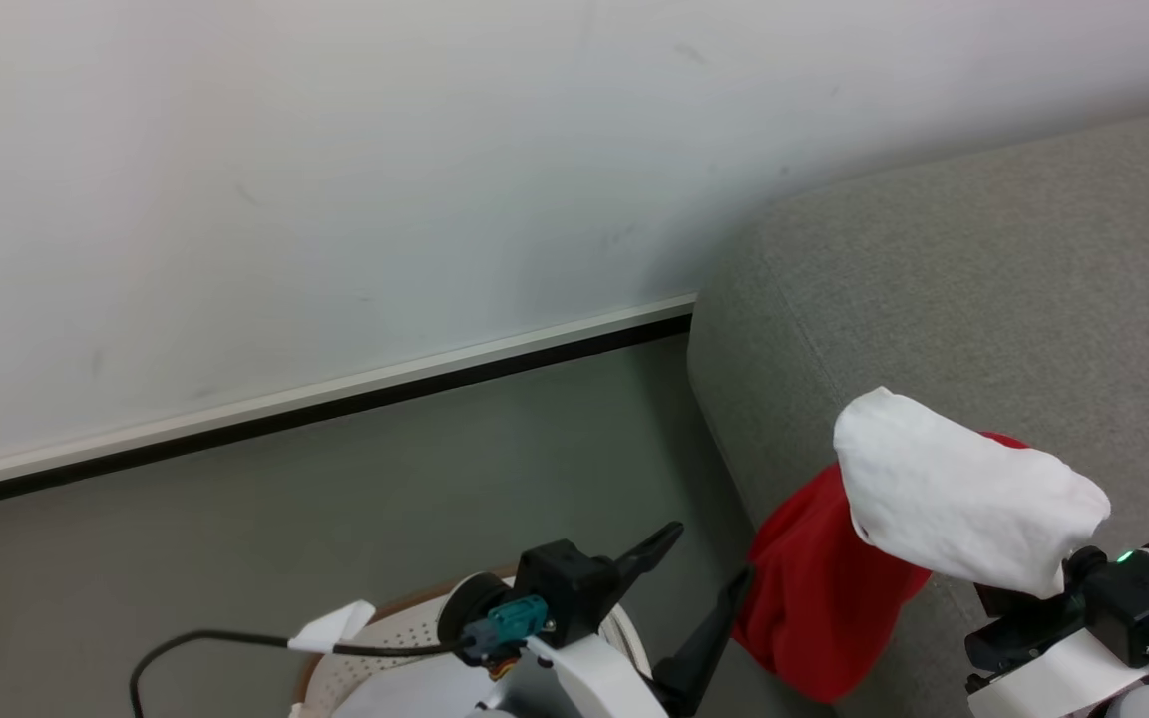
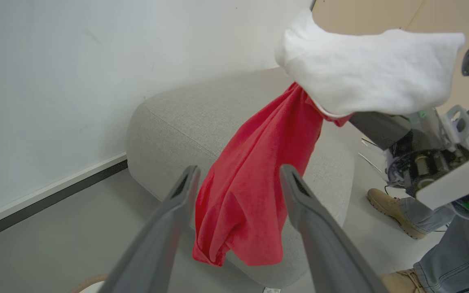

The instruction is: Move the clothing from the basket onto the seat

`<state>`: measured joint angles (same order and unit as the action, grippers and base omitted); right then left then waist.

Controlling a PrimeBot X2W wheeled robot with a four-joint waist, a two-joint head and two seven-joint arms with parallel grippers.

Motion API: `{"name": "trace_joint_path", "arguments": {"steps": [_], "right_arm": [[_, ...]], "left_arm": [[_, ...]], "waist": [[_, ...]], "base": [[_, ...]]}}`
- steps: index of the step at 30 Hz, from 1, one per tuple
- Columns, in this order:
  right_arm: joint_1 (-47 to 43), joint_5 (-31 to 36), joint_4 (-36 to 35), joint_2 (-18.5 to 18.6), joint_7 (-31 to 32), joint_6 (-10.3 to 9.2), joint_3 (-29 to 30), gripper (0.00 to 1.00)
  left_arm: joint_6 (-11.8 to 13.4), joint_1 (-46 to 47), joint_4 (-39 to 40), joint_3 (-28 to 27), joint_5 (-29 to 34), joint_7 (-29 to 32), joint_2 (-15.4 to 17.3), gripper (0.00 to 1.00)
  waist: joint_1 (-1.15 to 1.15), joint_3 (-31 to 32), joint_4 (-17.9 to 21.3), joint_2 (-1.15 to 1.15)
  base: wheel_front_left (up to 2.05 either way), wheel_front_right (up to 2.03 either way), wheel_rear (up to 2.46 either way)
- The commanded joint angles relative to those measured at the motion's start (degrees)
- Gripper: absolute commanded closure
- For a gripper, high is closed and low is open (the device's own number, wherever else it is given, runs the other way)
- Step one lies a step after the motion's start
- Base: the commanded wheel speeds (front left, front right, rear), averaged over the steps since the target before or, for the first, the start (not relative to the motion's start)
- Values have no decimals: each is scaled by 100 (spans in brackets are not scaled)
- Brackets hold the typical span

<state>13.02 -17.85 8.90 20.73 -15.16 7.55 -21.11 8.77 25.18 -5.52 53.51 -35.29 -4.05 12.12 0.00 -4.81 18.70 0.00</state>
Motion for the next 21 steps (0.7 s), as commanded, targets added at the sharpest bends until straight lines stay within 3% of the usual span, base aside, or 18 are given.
{"name": "trace_joint_path", "arguments": {"steps": [1, 12, 21], "right_arm": [[-80, -2, -61, 28, 0, -12, 76, 100], [-147, 64, -179, -60, 1, -12, 406, 100], [812, 71, -290, -147, 2, -12, 1073, 100]], "left_arm": [[-5, 57, -11, -9, 111, 10, 38, 0], [-61, 300, 3, 47, 171, 46, 4, 0], [-233, 1272, 48, -15, 497, 204, 8, 0]], "waist": [[0, -74, 115, 0], [0, -313, 131, 0], [0, -1465, -337, 0]], "base": [[0, 0, 0], [0, 0, 0], [0, 0, 0]]}}
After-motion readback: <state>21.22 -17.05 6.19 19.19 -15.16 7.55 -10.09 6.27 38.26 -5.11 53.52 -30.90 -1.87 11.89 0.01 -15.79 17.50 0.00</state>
